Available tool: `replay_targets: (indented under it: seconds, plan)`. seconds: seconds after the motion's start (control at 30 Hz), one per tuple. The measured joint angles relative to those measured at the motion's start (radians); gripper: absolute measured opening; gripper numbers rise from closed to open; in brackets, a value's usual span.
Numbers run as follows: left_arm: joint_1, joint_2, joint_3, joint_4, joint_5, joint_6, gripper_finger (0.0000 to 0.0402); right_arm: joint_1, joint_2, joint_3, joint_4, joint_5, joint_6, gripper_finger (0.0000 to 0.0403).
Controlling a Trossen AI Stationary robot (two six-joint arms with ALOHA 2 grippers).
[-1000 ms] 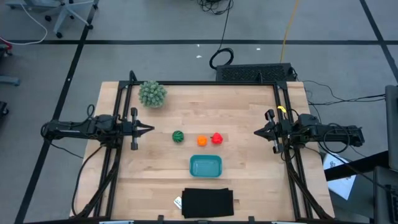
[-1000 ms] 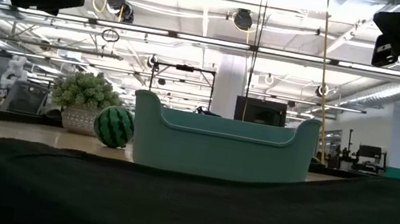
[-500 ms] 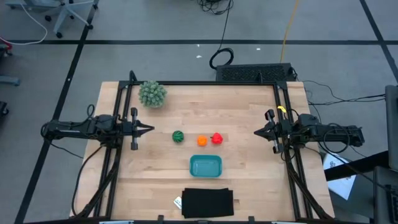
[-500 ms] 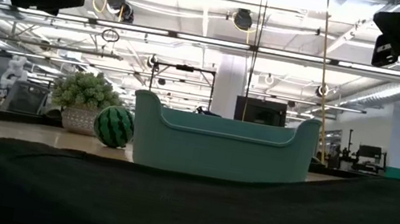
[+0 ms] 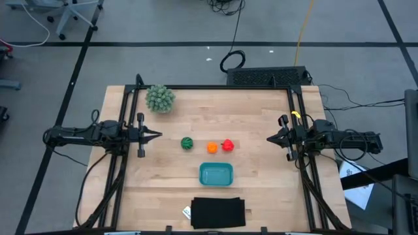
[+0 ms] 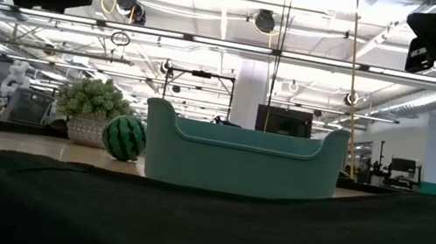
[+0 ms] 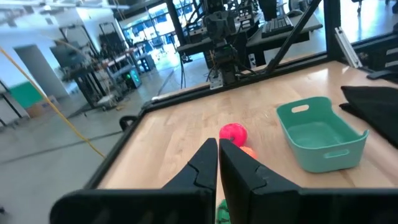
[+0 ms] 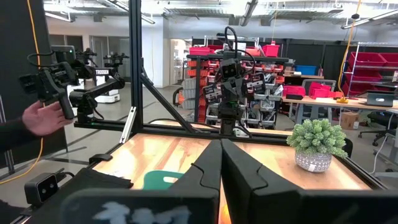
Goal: Pick and placing Produce into tupperware
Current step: Put the watermelon into the blue bin
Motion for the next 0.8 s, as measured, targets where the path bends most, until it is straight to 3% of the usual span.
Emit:
replay_targets:
  seconds: [0.4, 0.8]
  plan:
    - [0.000, 0.000, 0.000, 0.007, 0.002, -0.089, 0.0021, 0.000, 0.000, 0.000, 0.000, 0.000, -0.031, 0.0000]
    - [0.000, 0.000, 0.000, 0.142, -0.002, -0.141, 0.0021, 0.000, 0.000, 0.000, 0.002, 0.003, 0.017, 0.0000]
